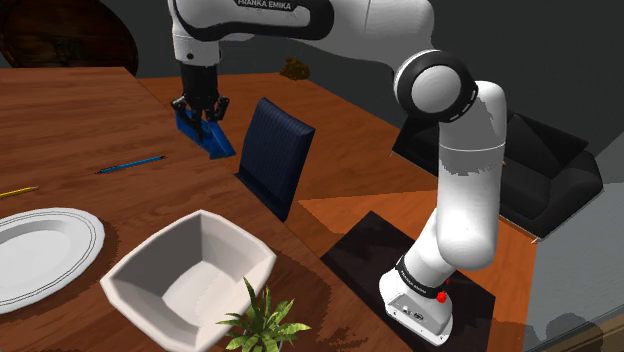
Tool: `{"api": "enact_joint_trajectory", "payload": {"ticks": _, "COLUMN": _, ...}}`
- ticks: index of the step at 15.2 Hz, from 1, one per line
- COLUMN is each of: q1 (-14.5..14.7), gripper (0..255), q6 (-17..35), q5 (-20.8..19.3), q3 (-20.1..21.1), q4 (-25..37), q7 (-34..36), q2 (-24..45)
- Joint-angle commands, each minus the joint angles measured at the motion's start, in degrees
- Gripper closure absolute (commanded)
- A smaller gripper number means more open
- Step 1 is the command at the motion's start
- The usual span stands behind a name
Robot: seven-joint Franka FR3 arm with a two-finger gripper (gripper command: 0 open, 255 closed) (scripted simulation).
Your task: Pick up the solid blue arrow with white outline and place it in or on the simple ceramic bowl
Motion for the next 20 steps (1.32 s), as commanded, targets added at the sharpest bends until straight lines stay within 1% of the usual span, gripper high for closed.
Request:
{"api": "enact_joint_trajectory", "payload": {"ticks": 1, "q1": 0.1, "gripper": 255, "q6": -1.7, "q5": 0.0, "q3": 0.0, "q4": 1.9, "q7": 0.1, "q2": 0.2}}
{"api": "enact_joint_trajectory", "payload": {"ticks": 4, "q1": 0.3, "gripper": 255, "q6": -3.7, "q5": -0.1, "q3": 0.0, "q4": 4.1, "q7": 0.2, "q2": 0.5}}
{"api": "enact_joint_trajectory", "payload": {"ticks": 7, "q1": 1.2, "gripper": 255, "q6": -0.8, "q5": 1.0, "q3": 1.1, "q4": -3.7, "q7": 2.6, "q2": -4.7}}
{"api": "enact_joint_trajectory", "payload": {"ticks": 11, "q1": 2.9, "gripper": 255, "q6": 2.1, "q5": 2.5, "q3": 2.7, "q4": -11.8, "q7": 6.0, "q2": -10.5}}
{"api": "enact_joint_trajectory", "payload": {"ticks": 15, "q1": 4.8, "gripper": 255, "q6": 4.2, "q5": 3.9, "q3": 4.4, "q4": -18.1, "q7": 9.6, "q2": -15.1}}
{"api": "enact_joint_trajectory", "payload": {"ticks": 20, "q1": 7.5, "gripper": 255, "q6": 6.1, "q5": 5.7, "q3": 6.8, "q4": -23.8, "q7": 14.5, "q2": -19.7}}
